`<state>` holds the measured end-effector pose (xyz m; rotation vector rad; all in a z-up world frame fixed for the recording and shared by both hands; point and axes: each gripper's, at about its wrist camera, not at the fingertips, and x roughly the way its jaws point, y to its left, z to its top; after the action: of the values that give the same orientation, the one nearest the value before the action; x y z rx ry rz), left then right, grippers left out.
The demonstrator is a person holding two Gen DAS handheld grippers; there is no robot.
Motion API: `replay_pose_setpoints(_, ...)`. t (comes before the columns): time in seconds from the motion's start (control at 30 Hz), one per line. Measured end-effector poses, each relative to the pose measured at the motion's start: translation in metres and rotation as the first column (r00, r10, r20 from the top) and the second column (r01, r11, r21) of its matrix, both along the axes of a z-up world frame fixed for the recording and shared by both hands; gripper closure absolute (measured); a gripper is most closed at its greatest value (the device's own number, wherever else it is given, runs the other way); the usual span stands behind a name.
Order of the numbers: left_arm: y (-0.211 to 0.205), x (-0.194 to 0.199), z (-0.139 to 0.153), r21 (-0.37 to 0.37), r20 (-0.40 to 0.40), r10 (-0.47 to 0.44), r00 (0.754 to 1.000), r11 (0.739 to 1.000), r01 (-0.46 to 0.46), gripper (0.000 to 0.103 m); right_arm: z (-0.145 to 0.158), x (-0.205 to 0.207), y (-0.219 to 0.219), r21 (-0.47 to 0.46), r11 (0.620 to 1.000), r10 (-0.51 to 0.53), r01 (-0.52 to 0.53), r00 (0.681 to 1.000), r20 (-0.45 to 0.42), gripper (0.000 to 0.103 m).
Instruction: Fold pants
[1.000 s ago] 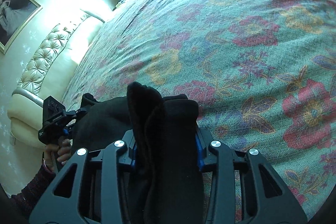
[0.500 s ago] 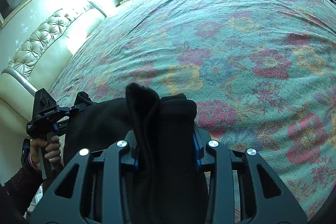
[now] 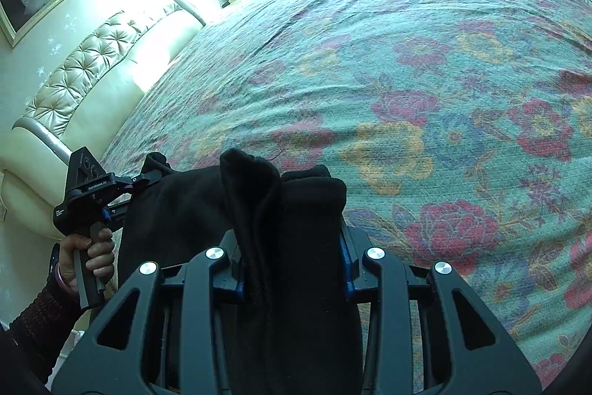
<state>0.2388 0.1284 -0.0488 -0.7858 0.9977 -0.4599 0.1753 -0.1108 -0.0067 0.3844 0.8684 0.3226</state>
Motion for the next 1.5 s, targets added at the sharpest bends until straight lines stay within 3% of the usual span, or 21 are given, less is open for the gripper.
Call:
replay_pose_setpoints(0.5, 0.030, 0.049, -0.006, 0.054, -0.024, 0.047, 0.999, 0.997, -0.045, 0.077, -0.012, 0.043, 0.028, 0.018, 1.000, 0.012, -0.011, 1.000, -0.028, 0.069)
replay_pose_setpoints(1.07, 0.039, 0.052, -0.019, 0.036, -0.040, 0.047, 0.998, 0.998, -0.046, 0.077, -0.021, 0.054, 0.028, 0.016, 1.000, 0.007, -0.006, 0.999, -0.036, 0.067)
replay_pose_setpoints(1.27, 0.041, 0.054, -0.022, -0.006, -0.055, 0.034, 0.998, 0.999, -0.034, 0.070, -0.029, 0.056, 0.018, 0.061, 0.998, -0.026, 0.030, 0.997, -0.075, 0.053)
replay_pose_setpoints(1.33, 0.046, 0.052, -0.022, -0.040, -0.059, 0.020, 0.998, 0.999, -0.022, 0.069, -0.034, 0.055, 0.011, 0.117, 0.991, -0.045, 0.056, 0.994, -0.100, 0.041)
replay_pose_setpoints(1.5, 0.059, 0.031, -0.013, -0.095, -0.027, 0.013, 1.000, 0.995, -0.015, 0.069, -0.035, 0.040, -0.005, 0.166, 0.982, -0.072, 0.094, 0.988, -0.138, 0.025)
